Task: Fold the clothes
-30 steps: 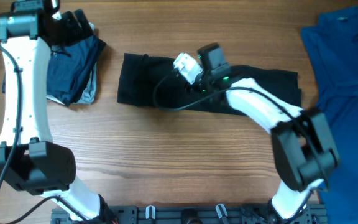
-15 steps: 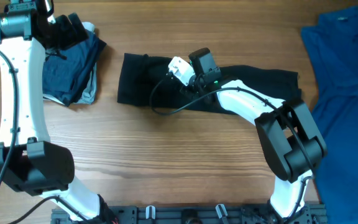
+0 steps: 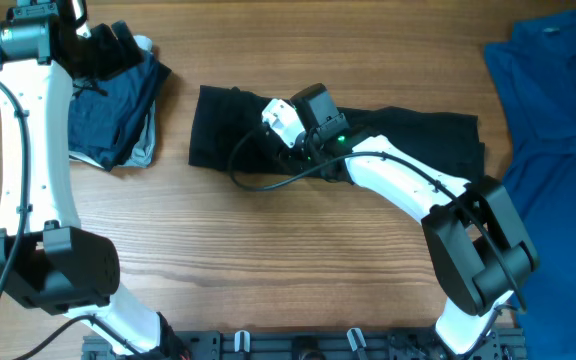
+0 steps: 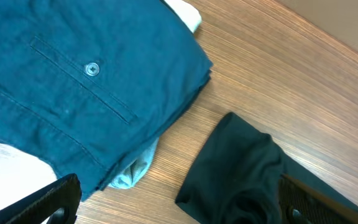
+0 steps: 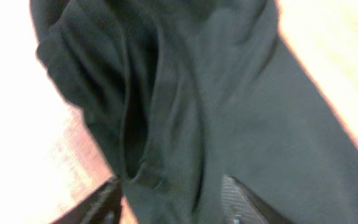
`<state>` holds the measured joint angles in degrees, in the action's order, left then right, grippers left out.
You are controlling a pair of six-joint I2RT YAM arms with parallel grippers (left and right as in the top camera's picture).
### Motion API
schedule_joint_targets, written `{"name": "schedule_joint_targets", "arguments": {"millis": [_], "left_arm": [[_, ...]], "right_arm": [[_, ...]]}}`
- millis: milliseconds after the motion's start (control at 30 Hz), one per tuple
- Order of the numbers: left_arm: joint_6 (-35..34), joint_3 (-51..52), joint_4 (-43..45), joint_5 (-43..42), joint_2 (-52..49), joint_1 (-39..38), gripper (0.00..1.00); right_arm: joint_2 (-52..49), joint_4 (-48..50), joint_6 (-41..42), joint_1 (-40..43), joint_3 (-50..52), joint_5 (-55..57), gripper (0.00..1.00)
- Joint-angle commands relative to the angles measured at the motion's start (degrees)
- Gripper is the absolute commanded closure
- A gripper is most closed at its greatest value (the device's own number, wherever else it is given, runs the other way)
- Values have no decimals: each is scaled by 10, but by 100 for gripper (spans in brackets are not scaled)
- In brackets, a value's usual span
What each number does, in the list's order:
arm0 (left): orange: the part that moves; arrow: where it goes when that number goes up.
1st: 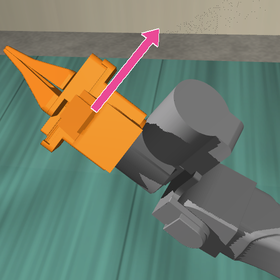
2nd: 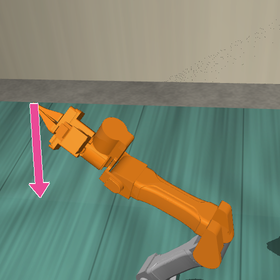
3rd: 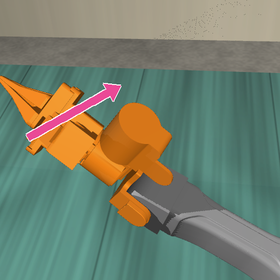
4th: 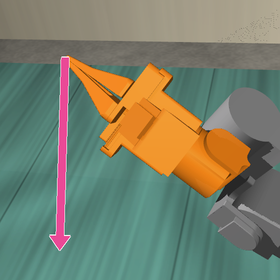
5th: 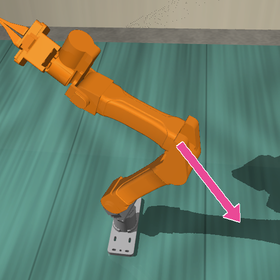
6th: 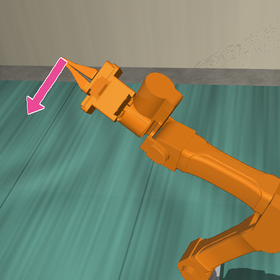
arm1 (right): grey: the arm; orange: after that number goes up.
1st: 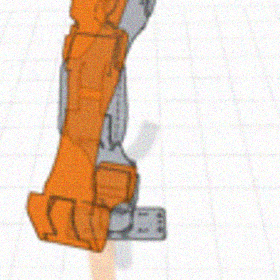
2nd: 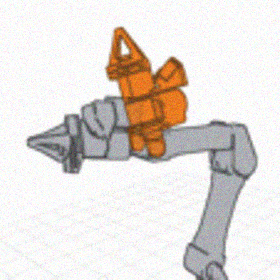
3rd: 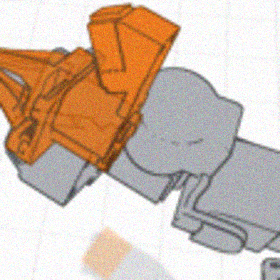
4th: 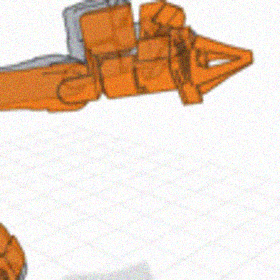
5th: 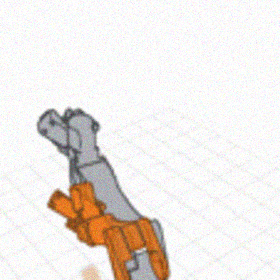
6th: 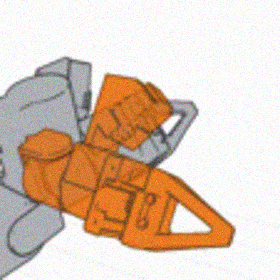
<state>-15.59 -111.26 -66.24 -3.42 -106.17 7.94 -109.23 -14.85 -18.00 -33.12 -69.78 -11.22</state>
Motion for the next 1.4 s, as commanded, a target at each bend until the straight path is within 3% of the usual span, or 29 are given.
{"name": "schedule_joint_targets", "arguments": {"millis": [0, 33, 67, 100, 133, 167, 267, 300, 500, 667, 867, 967, 1033, 1167, 1233, 1367], "left_arm": [[1, -2, -1, -96, -1, -7, 26], [1, -2, -3, -105, -3, -17, 52], [1, -2, -3, -110, -4, -24, 67], [1, -1, -2, -123, -13, -46, 86], [1, -1, 0, -131, -24, -64, 89], [1, -1, 5, -136, -40, -89, 89], [1, -1, 26, -135, -91, -142, 91], [1, -1, 32, -135, -118, -163, 96], [1, -1, 42, -129, -242, -206, 96], [1, -1, 47, -125, -300, -209, 96], [2, -1, 67, -5, -308, -209, 96], [1, -2, 71, 2, -296, -209, 96], [1, -7, 72, -9, -263, -210, 96], [1, -16, 85, -10, -141, -208, 94], [1, -16, 85, -9, -102, -199, 87], [1, -15, 82, 8, -102, -175, 80]], "right_arm": [[10, -14, 61, 9, -37, 70, 44], [20, -54, 93, 22, -57, 100, 44], [28, -94, 120, 36, -70, 116, 48], [40, -155, 160, 68, -78, 119, 59], [47, -196, 187, 99, -78, 118, 74], [48, -231, 210, 134, -78, 117, 81], [48, -284, 210, 228, -77, 112, 80], [48, -298, 210, 275, -77, 112, 79], [25, -296, 210, 433, -57, 78, 79], [-29, -293, 208, 472, -57, 78, 77], [-67, -255, 210, 497, -57, 93, 78], [-61, -253, 209, 520, -70, 55, 76], [-40, -265, 192, 534, -80, -6, 70], [24, -314, 132, 565, -83, -28, 36], [22, -336, 89, 577, -74, -14, 34], [17, -311, 89, 578, -35, -2, 34]]}}
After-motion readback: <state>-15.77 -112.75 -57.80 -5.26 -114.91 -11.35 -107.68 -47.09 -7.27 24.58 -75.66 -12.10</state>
